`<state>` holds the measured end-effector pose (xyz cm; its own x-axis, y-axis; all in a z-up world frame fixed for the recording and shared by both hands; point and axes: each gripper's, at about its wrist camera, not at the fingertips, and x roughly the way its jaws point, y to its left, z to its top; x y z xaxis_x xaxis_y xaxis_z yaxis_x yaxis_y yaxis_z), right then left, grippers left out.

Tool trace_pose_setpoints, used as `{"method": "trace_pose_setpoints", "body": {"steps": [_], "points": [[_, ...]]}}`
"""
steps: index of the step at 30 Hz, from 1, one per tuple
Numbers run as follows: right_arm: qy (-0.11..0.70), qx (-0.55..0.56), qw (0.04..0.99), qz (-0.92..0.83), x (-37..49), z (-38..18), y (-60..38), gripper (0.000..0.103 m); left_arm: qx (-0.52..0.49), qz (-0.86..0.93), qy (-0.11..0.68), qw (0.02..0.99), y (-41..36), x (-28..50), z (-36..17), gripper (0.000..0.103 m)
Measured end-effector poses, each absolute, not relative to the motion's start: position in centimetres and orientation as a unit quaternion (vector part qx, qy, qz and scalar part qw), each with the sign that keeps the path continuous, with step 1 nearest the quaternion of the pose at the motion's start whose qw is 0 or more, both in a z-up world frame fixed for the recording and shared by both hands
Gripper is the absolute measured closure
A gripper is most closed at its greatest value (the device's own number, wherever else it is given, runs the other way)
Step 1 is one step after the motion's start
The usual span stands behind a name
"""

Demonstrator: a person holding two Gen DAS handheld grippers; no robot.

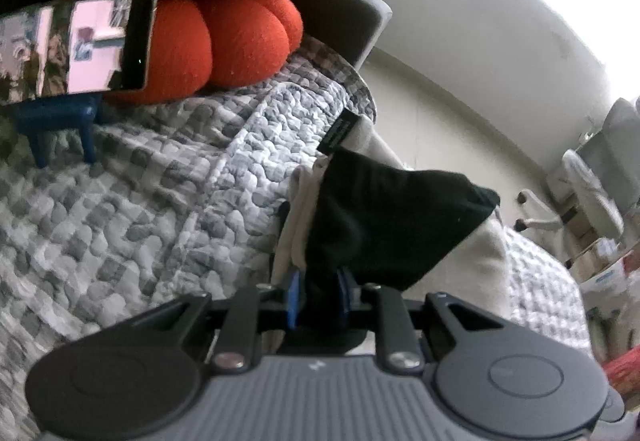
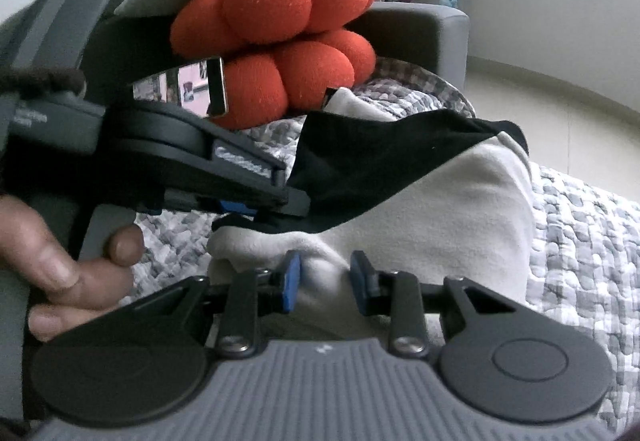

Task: Fold clothes

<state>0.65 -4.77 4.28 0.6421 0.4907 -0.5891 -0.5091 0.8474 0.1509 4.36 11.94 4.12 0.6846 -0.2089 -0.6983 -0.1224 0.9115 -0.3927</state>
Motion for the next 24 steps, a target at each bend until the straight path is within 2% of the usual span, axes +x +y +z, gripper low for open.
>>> {"method": "trace_pose_setpoints", "body": {"steps": [5,10,19,24], "points": [[0.318,0.005,0.912,0.257,0.9,4.6,-6.2,0.072,-0.227,-0.028,0.399,0.888,12.3,4.4,4.0,0.081],[0.342,-0.023,0.905,0.252,1.4,3.4,-5.4,0.071,-0.224,-0.028,0.396,0.890,12.3,4.3,4.2,0.079],[0.362,-0.004,0.897,0.252,2.1,3.3,-5.8,0.070,-0.194,-0.037,0.338,0.920,11.4,2.9,6.7,0.078],[0.361,-0.009,0.898,0.252,2.1,3.3,-5.6,0.070,-0.145,-0.022,0.374,0.916,9.7,3.8,5.2,0.074]]}}
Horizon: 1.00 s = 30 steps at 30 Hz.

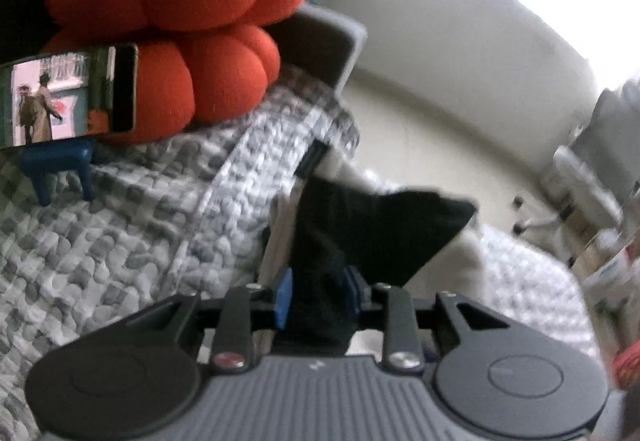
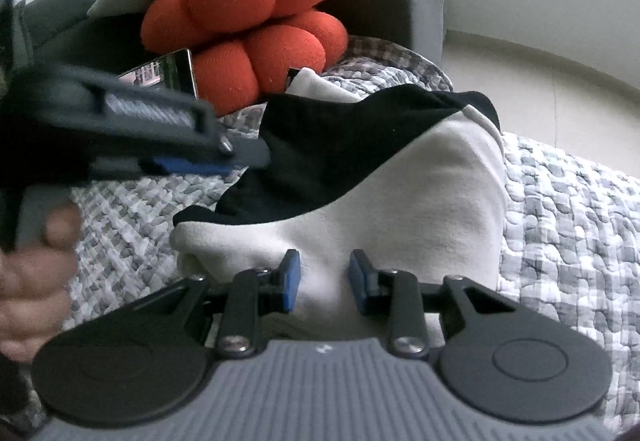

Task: Fold clothes

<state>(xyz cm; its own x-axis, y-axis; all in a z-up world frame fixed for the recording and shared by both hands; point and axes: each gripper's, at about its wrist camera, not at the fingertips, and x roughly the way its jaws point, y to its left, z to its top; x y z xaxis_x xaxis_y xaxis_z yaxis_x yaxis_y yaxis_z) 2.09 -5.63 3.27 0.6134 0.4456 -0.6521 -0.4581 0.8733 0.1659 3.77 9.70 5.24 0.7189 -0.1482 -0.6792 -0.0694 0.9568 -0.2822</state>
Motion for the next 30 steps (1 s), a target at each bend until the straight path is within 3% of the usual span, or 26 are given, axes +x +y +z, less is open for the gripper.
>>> {"method": "trace_pose_setpoints", "body": {"steps": [4,7,15,30], "points": [[0.358,-0.007,0.899,0.254,1.9,3.5,-6.1,0.070,-0.136,-0.002,0.405,0.904,9.9,4.4,4.0,0.066],[0.349,-0.008,0.902,0.255,1.7,4.0,-6.6,0.076,-0.155,0.000,0.414,0.897,10.6,4.3,3.9,0.065],[0.302,0.070,0.934,0.179,3.1,5.5,-11.2,0.073,-0.149,0.002,0.417,0.897,10.4,4.4,3.9,0.064],[0.366,0.073,0.919,0.126,6.6,2.9,-11.4,0.067,-0.142,0.002,0.418,0.897,10.3,4.5,3.9,0.063]]}}
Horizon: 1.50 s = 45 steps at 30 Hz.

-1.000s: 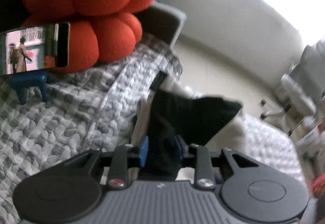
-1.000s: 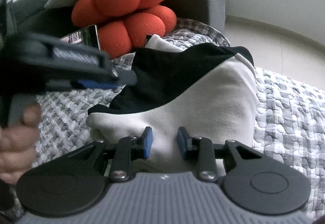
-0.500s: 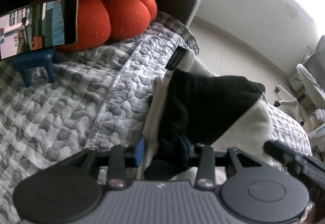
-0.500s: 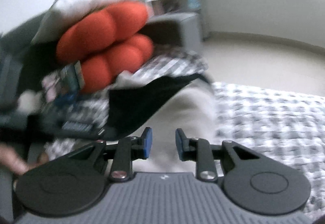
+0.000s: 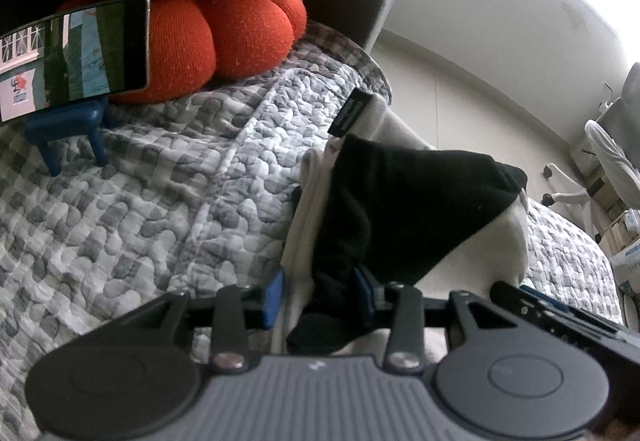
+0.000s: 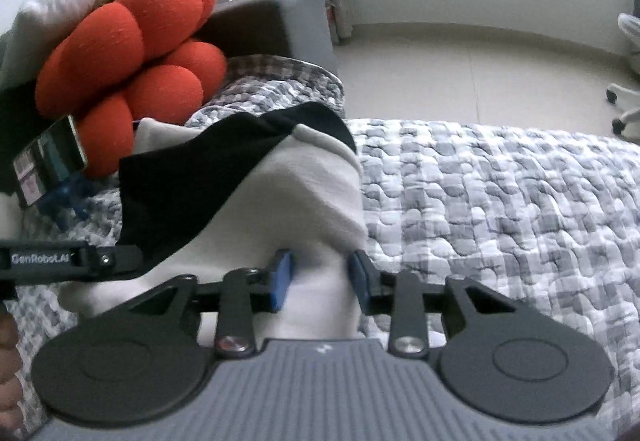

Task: Fold clothes

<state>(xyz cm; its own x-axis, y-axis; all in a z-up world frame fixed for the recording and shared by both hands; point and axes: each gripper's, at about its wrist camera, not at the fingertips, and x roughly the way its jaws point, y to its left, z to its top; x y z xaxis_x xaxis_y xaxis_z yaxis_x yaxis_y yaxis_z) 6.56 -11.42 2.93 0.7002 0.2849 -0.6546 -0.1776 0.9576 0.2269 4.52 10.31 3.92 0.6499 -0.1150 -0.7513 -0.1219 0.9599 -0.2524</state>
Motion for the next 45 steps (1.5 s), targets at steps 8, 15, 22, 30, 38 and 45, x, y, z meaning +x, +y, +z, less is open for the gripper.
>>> {"method": "trace_pose_setpoints", "body": {"steps": [8,15,22,30,38,45], "points": [[0.314,0.101,0.936,0.123,6.1,4.5,-12.6,0.066,-0.144,0.002,0.420,0.896,10.3,4.6,3.9,0.062],[0.270,0.092,0.947,0.148,7.3,5.5,-11.4,0.066,-0.146,0.001,0.423,0.894,10.4,4.9,3.8,0.061],[0.315,0.062,0.938,0.131,11.1,4.4,-9.6,0.065,-0.146,-0.006,0.425,0.893,10.6,5.0,3.7,0.060],[0.331,0.054,0.933,0.129,12.1,3.3,-9.8,0.065,-0.146,-0.005,0.428,0.892,10.6,5.3,3.6,0.059],[0.321,0.033,0.938,0.124,11.6,3.3,-9.1,0.065,-0.130,-0.006,0.391,0.911,10.3,5.2,4.8,0.056],[0.315,0.025,0.941,0.119,11.2,3.2,-8.7,0.065,-0.123,0.009,0.350,0.929,10.2,6.7,5.5,0.051]]}}
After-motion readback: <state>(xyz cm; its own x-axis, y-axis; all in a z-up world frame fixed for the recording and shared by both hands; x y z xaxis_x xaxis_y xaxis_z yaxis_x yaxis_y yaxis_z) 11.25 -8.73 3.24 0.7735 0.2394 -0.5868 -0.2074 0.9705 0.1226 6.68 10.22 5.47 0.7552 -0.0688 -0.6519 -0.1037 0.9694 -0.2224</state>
